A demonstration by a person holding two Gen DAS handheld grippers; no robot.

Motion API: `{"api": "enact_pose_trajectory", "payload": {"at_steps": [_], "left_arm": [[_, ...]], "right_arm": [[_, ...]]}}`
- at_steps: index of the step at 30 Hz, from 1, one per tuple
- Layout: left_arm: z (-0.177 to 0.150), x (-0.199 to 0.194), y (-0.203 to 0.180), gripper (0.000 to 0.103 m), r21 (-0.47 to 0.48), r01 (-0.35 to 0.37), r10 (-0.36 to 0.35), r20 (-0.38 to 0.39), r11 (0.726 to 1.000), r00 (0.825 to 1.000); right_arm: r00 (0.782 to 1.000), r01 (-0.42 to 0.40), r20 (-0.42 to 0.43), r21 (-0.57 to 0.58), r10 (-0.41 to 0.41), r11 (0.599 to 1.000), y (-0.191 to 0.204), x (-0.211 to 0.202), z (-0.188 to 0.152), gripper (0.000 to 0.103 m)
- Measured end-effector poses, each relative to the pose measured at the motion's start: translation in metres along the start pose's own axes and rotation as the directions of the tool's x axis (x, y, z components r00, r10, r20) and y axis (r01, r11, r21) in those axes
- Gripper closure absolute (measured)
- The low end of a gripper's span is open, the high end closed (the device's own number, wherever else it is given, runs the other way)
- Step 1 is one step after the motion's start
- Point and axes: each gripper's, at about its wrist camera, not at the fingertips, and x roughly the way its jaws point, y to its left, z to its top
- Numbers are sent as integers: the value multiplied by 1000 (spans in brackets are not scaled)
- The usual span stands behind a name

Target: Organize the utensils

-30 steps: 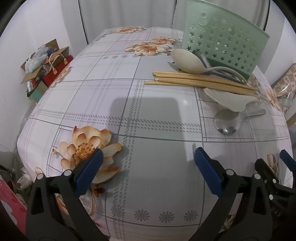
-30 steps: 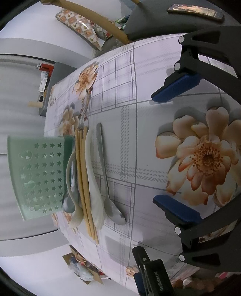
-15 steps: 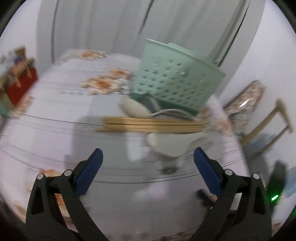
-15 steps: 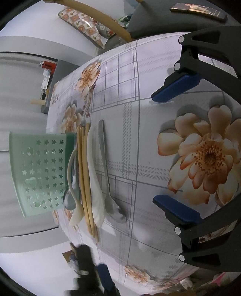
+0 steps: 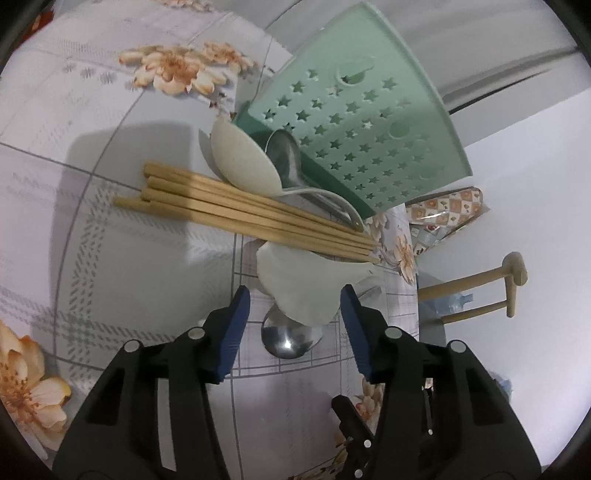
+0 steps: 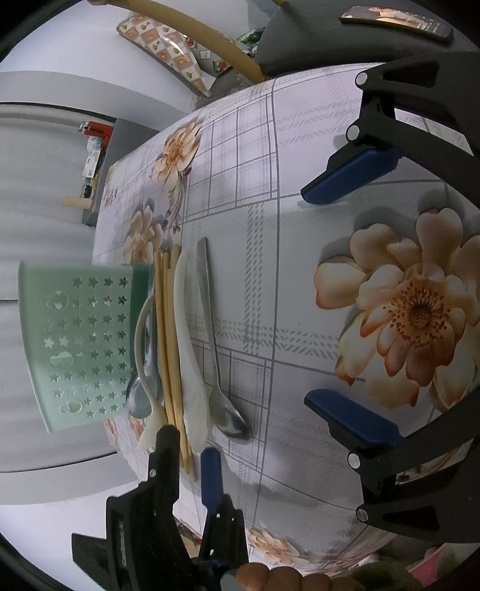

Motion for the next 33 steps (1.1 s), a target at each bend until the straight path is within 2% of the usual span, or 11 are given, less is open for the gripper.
{"api": "enact_pose_trajectory", "payload": {"at_steps": [7,18,23,33], "left_arm": [[5,10,6,68,-64,26,-26,-10,998,1000],[4,5,11,94,-64,-7,7,5,998,1000],[2,-4,8,100,-47,7,-5,53,999,999],[-7,-29,-1,102,-1,34,-34,130,999,991]], "right_arm": [[1000,-3,3,-1,3,1000,1,0,0,6],[1000,-8,7,1,8,1000,1,1,0,6],[1000,-8,7,2,8,1000,1,1,0,6],[1000,-9,9,2,9,1000,1,2,0,6]]}}
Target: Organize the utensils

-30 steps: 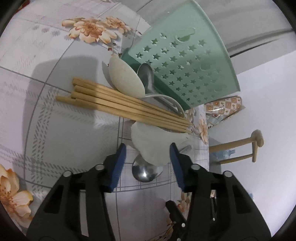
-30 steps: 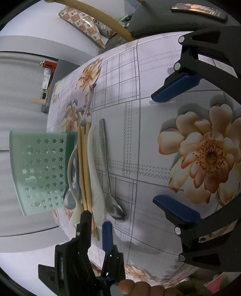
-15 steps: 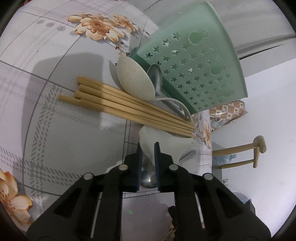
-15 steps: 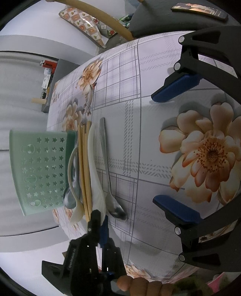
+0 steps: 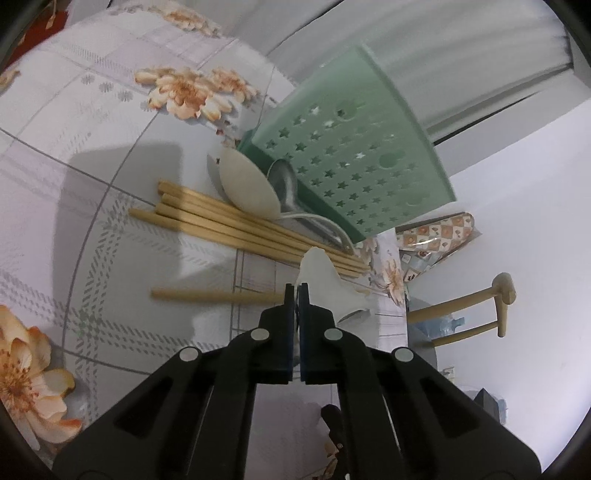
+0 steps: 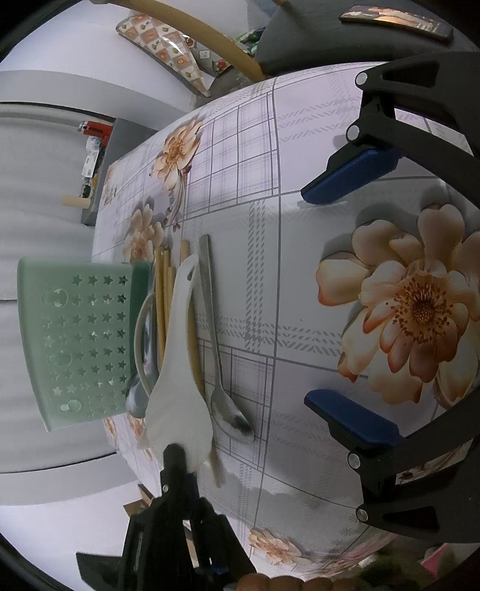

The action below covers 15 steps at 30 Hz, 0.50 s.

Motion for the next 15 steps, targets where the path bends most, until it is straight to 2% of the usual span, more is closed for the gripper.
{"api": "enact_pose_trajectory", "payload": {"at_steps": [8,15], "left_arm": [[-8,-33,-16,102,89,16,-24,89,996,996],[-10,-57,-16,102,112,57,-74,147,992,986]], "right_arm": [[1000,-1,0,1,1,1000,0,0,0,6],[1000,3,-2,4,-3,1000,1,1,0,6]]}}
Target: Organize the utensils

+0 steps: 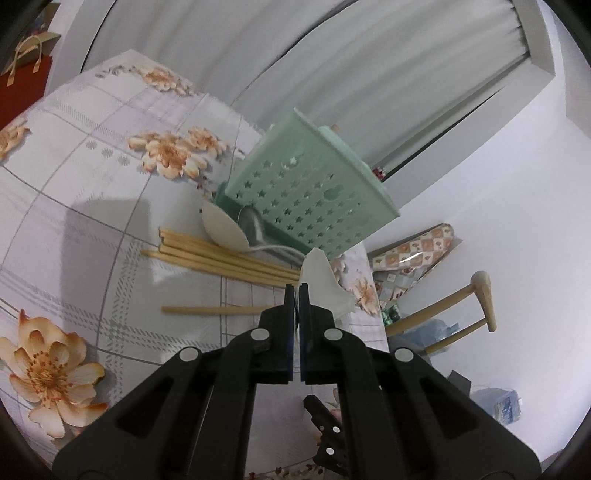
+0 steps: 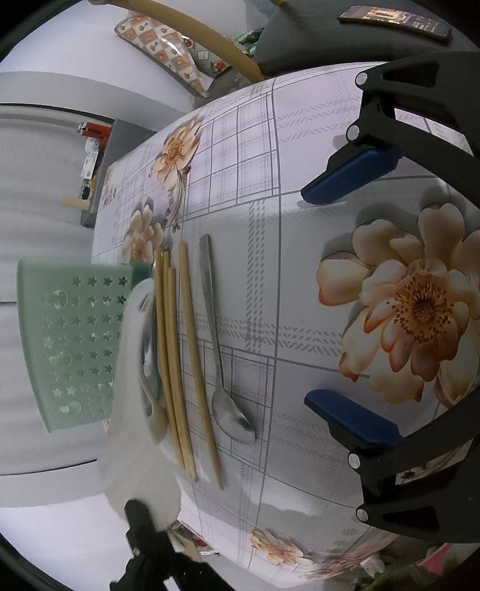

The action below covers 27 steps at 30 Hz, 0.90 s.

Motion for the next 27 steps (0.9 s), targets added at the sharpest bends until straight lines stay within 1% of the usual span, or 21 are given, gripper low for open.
{"api": "enact_pose_trajectory", "payload": {"at_steps": [3,4,6,7,9,10,12,13,15,16,18,20,22,24,25,26,27], "left_arm": [[2,-7,1,102,0,11,-11,23,1000,1000],[3,-10,1,102,2,12,-12,32,1000,999],[5,-16,1,102,4,12,-12,47,1000,999],[7,-19,1,102,6,10,-11,58,1000,998],[9,-26,1,102,9,8,-9,81,1000,997],[11,-29,2,102,10,6,-7,94,1000,996],[13,-35,4,102,11,-1,0,117,1000,993],[15,-37,5,102,11,-2,1,126,1000,992],[17,-40,7,102,13,-6,4,141,1000,990],[18,-41,7,102,14,-7,5,143,1000,990],[20,-43,10,102,17,-11,8,150,1000,989],[22,-43,12,102,16,-12,10,154,1000,988],[24,-43,14,102,13,-12,10,155,1000,988],[26,-43,17,102,13,-13,11,161,1000,987],[27,-43,18,102,13,-15,13,163,1000,987],[28,-42,19,102,13,-17,15,165,1000,986],[28,-42,21,102,11,-19,17,164,1000,986]], "right_arm": [[1000,-6,-10,-1,6,1000,-1,0,1,6],[1000,-23,-19,-8,23,1000,-2,0,3,6],[996,-91,-19,-14,91,996,-9,-1,6,6],[993,-114,-9,-9,114,993,-13,-2,8,6],[991,-126,49,-4,127,992,-22,-11,11,6],[989,-129,64,-16,130,991,-23,-13,12,6],[988,-108,95,-103,118,989,-20,-19,17,6],[988,-74,123,-173,96,982,-15,-23,19,6],[984,-35,160,-276,81,961,-4,-26,24,8],[982,-23,169,-334,84,942,2,-26,26,11],[981,-27,162,-408,102,913,8,-23,32,15],[984,-48,133,-459,122,887,12,-14,40,23],[985,-81,88,-510,146,856,16,-5,47,27],[984,-124,38,-564,176,816,20,5,53,32],[983,-141,12,-602,185,786,22,10,56,34],[982,-145,2,-626,187,766,25,13,57,38],[983,-141,-7,-660,181,738,28,17,59,40]]}}
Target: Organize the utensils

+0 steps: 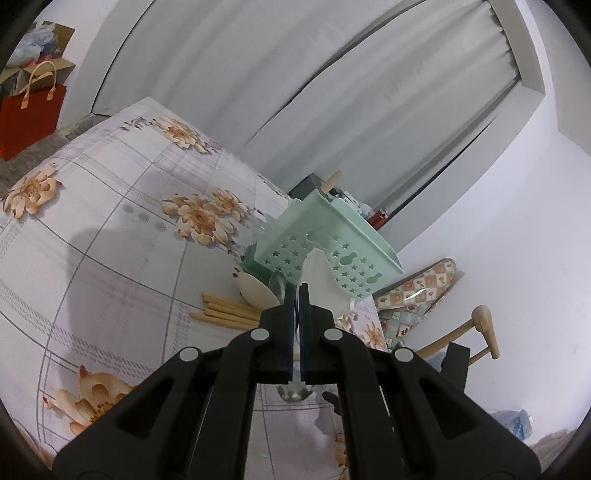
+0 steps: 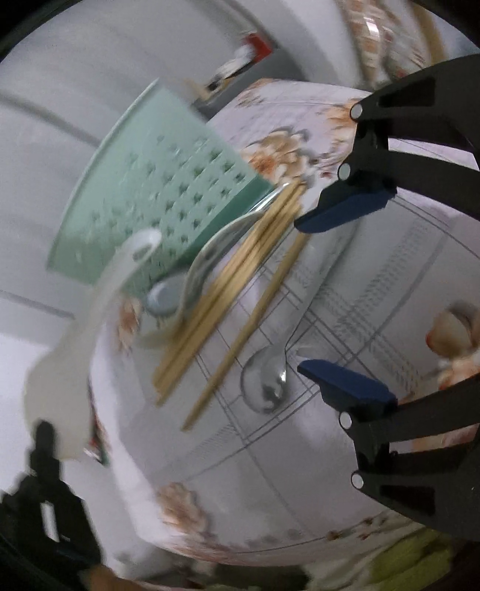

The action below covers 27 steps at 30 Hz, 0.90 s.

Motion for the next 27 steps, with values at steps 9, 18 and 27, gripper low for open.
{"api": "enact_pose_trajectory", "payload": {"at_steps": [9,18,27], "left_arm": [[3,8,20,102,-44,-1,1,-4,999,1000],[5,11,34,102,-71,2,-2,-7,997,1000],[6,10,37,102,-77,-1,1,0,997,1000]], "right_arm": [[998,-36,-65,-242,20,970,19,15,23,63],[995,74,-29,-397,-93,915,70,15,23,89],[989,113,-42,-379,-139,918,78,22,26,98]]}}
